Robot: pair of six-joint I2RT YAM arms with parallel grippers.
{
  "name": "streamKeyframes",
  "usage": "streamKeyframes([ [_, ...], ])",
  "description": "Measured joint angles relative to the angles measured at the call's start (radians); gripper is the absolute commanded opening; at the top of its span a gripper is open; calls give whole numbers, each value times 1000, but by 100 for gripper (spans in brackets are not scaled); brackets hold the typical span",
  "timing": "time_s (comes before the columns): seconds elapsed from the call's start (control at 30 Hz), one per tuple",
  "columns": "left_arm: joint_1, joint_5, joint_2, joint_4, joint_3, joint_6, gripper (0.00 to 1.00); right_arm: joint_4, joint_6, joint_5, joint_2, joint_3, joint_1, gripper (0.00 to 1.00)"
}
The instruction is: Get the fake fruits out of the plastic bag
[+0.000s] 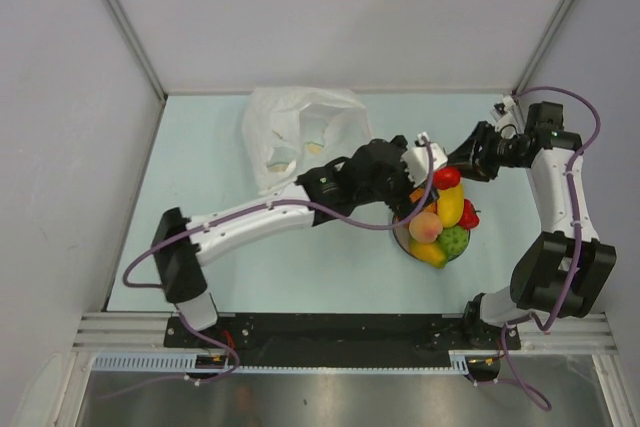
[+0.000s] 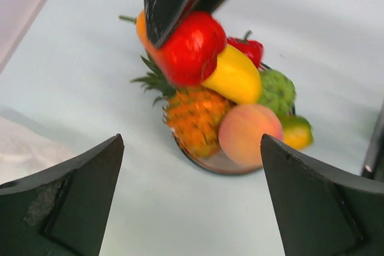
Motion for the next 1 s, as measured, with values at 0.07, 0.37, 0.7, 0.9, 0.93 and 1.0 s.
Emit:
streamKeyframes([
  [0.07,3,32,-87,0,-85,9,100,-58,-93,55,11,33,7,29],
  [0.37,96,60,-345,29,-241,50,100,-175,-343,257,16,145,113,29],
  [0.7,133,264,-320,86,-496,-68,0,-202,-435,423,16,146,238,29],
  [0.9,92,325,-261,197,-535,-183,0,-205,-474,502,16,146,286,28],
  [0.93,85,327,-250,218,-535,-194,0,-204,-478,510,16,146,292,28],
  [1.0,66,335,-216,275,-535,-224,0,-204,-488,528,16,146,309,28],
])
